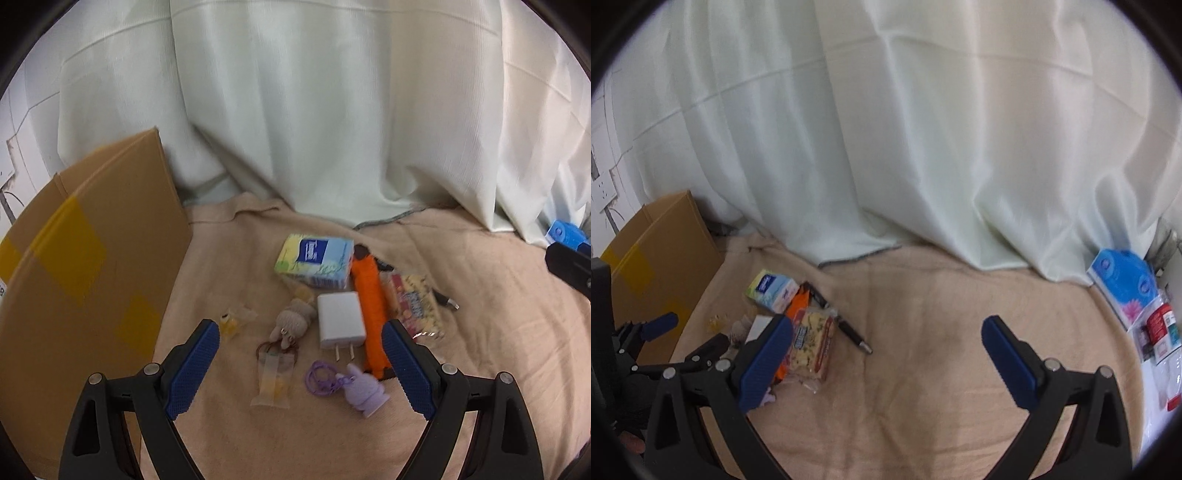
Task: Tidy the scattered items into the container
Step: 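Move both open grippers back to the remaining item pile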
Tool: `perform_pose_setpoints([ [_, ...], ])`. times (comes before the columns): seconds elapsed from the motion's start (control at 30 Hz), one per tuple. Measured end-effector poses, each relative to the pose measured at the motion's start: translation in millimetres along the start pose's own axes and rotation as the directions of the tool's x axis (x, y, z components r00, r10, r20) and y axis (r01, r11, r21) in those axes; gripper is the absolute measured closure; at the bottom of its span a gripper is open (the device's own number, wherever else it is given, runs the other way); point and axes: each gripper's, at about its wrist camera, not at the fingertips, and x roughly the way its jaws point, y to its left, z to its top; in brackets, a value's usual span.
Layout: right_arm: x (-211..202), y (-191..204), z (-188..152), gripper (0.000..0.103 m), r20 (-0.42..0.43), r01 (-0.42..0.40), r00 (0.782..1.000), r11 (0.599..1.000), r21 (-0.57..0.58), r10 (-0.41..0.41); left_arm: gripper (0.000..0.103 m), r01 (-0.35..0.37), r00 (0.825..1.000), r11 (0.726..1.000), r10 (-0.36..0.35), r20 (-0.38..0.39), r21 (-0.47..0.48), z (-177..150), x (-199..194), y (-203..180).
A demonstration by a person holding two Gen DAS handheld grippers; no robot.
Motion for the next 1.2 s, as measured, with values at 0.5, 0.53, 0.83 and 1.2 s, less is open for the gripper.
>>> perform_pose_setpoints([
  [0.5,12,12,-16,0.0,-0.045,-0.008,0.999,1.0,-0.024,0.007,0.013,0.0,0.999,0.997,-0.003,-0.034,-0.077,-6,8,38],
  [0.53,14,12,-16,0.0,-0.046,-0.009,0.999,1.0,-0.019,0.008,0.013,0.001,0.999,0.997,-0.004,-0.037,-0.078,-7,9,39],
  [0.83,22,23,-19,0.0,-0.06,-0.036,0.998,0.999,-0.027,0.035,0.013,0.03,0.998,0.999,-0.032,-0.058,-0.026,-15,20,27],
  [1.2,35,36,-24,0.0,-0.052,-0.025,0.998,0.998,-0.054,0.022,0.013,0.041,0.997,0.999,-0.042,-0.061,-0.011,-17,32,23],
])
